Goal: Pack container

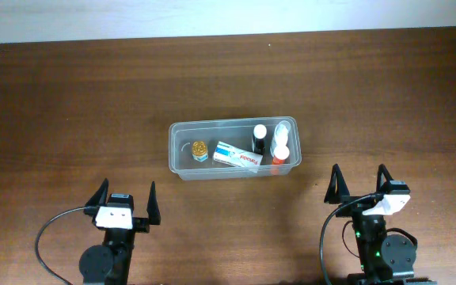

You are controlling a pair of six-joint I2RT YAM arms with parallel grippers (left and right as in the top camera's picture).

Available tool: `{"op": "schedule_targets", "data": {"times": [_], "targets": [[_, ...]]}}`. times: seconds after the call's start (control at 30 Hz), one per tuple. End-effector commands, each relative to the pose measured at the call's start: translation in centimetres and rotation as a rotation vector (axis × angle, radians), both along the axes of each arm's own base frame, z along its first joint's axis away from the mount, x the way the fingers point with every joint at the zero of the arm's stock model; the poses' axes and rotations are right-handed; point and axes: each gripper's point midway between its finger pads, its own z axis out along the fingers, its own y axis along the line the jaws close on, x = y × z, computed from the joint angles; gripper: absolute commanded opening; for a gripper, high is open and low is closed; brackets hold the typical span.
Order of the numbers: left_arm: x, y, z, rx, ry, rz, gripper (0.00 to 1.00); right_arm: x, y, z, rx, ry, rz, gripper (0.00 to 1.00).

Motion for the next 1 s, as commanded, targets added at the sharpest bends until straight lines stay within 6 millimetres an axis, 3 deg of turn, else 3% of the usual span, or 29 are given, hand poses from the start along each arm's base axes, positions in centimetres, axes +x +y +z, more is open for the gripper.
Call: {"op": "schedule_targets", "data": {"times": [0.0, 0.33, 0.97], "targets": [[0.0, 0.2, -0.1, 0.019, 0.0, 0.006, 0.99, 0.0, -0.4, -0.5, -0.029, -0.005, -0.02, 0.98], [0.0, 0.2, -0.1, 0.019, 0.0, 0.006, 0.99, 0.0, -0.4, -3.5, -0.061, 0.104, -0.018, 0.98], [0.0, 0.2, -0.1, 0.019, 0.0, 0.006, 0.99, 0.0, -0.3, -3.5, -0.214, 0.102, -0.01, 0.98]]}}
